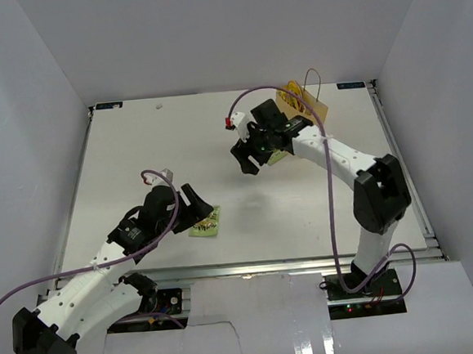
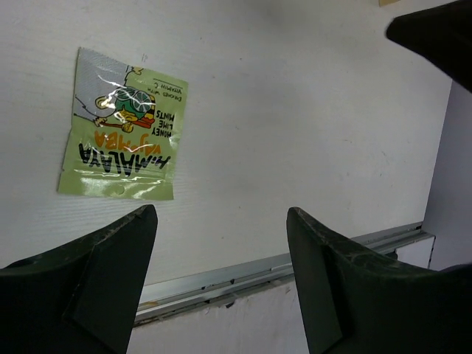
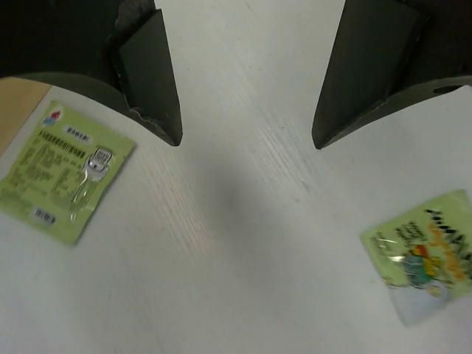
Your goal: Place the snacks into the paper bag
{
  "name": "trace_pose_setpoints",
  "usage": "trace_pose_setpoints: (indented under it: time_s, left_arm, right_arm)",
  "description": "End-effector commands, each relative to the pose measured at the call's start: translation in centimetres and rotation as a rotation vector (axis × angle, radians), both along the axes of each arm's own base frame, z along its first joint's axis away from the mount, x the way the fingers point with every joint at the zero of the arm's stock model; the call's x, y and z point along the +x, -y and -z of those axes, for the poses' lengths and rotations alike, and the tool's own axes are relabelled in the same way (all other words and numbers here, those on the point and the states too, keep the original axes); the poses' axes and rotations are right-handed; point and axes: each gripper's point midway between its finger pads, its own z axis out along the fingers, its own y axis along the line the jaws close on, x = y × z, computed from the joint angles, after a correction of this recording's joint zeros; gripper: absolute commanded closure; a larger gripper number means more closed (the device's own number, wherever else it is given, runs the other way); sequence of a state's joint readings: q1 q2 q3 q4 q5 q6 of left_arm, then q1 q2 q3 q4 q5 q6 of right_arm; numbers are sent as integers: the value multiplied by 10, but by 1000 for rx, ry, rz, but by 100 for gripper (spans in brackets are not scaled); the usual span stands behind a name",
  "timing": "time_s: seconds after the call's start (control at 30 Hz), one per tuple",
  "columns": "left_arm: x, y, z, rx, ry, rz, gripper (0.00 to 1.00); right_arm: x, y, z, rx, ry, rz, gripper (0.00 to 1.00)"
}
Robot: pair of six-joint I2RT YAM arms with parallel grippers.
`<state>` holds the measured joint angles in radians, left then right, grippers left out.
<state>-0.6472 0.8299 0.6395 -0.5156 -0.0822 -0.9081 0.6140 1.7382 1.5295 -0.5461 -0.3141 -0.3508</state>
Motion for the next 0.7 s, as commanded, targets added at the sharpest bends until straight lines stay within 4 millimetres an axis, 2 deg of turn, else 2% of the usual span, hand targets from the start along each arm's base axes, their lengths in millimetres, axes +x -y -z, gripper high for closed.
trace_pose_setpoints:
  time_s: [0.0, 0.03, 0.1, 0.13, 0.2, 0.23, 0.3, 0.47, 0.5, 0.67]
  left_arm:
    - [-10, -12, 16, -1, -69, -68, 19]
    - [-13, -13, 22, 4, -83, -70, 19]
    - [-14, -14, 25, 2, -91, -74, 19]
    - [-14, -14, 26, 5, -93, -75, 20]
    - [-14, -15, 26, 13, -94, -75, 19]
    - [-13, -14, 26, 15, -93, -71, 20]
    - [-13, -13, 25, 22, -92, -64, 19]
    - [-13, -13, 28, 25, -102, -61, 19]
    - [-14, -13, 29, 25, -102, -61, 19]
    - [-15, -14, 27, 15, -92, -60, 19]
  right_arm:
    - [37, 32, 24, -185, 9, 281, 23]
    - [51, 44, 43, -268, 19, 349, 22]
    - [66, 50, 55, -315, 52, 411, 21]
    - [75, 59, 70, -382, 68, 455, 20]
    - [90, 62, 75, -412, 105, 508, 20]
    - [94, 68, 86, -460, 114, 533, 20]
    - [103, 68, 86, -464, 132, 552, 19]
    - [111, 69, 107, -486, 114, 553, 20]
    - [111, 68, 118, -487, 89, 543, 20]
    - [124, 74, 131, -489, 69, 532, 22]
